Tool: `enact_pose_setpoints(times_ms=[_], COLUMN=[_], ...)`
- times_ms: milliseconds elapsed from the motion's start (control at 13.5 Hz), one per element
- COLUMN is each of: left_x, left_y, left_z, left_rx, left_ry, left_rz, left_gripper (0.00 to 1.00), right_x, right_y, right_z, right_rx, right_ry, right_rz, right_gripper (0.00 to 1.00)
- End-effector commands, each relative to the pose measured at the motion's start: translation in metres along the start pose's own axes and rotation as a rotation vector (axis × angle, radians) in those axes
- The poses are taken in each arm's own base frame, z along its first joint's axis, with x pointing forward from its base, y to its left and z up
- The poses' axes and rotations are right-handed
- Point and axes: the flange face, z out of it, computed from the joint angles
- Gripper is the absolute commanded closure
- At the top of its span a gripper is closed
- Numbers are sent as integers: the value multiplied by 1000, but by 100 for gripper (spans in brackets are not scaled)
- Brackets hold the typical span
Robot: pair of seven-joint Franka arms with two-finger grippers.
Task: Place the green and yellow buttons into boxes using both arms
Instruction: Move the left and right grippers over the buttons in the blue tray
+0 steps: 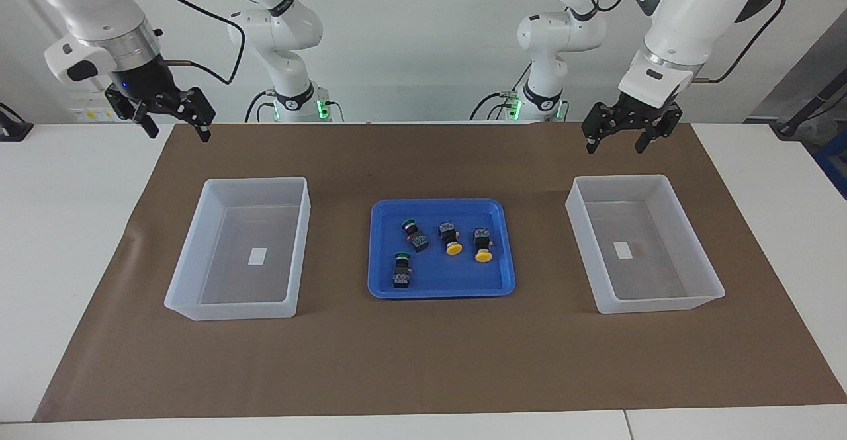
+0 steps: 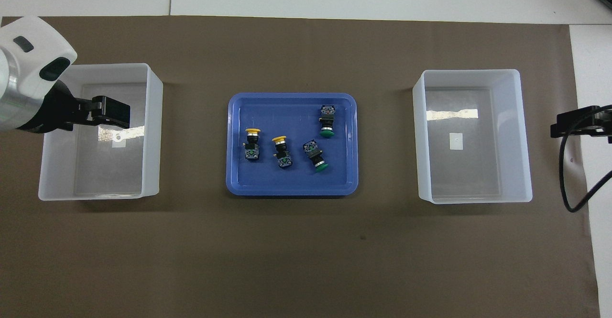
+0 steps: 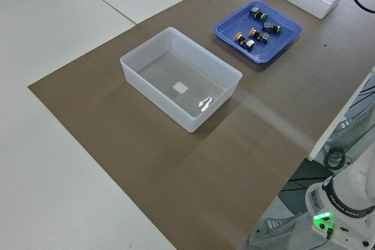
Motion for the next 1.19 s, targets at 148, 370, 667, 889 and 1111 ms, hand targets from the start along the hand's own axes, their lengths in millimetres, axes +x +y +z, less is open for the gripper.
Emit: enact_pose_setpoints(times_ms=[148, 370, 667, 889, 1111], left_x=[-4, -8, -19, -21, -17], left_y=[-4, 1, 35, 82, 101], left_z=[1, 20, 87, 132, 169], left_rx=[-11, -10, -11, -41, -70], left_ry=[12, 38, 44, 94, 128], left_rz=[4, 8, 21, -52, -100], left_gripper=[0, 0, 0, 0, 0], right_x=[-3, 1, 0, 1, 18], right_y=[-2, -10, -36, -67, -101], right_z=[0, 2, 18, 50, 83], right_rx=[21, 21, 30, 37, 48], right_ry=[-10, 14, 49, 71, 92], right_rz=[4, -8, -56, -117, -163], right_gripper=[0, 0, 0, 0, 0])
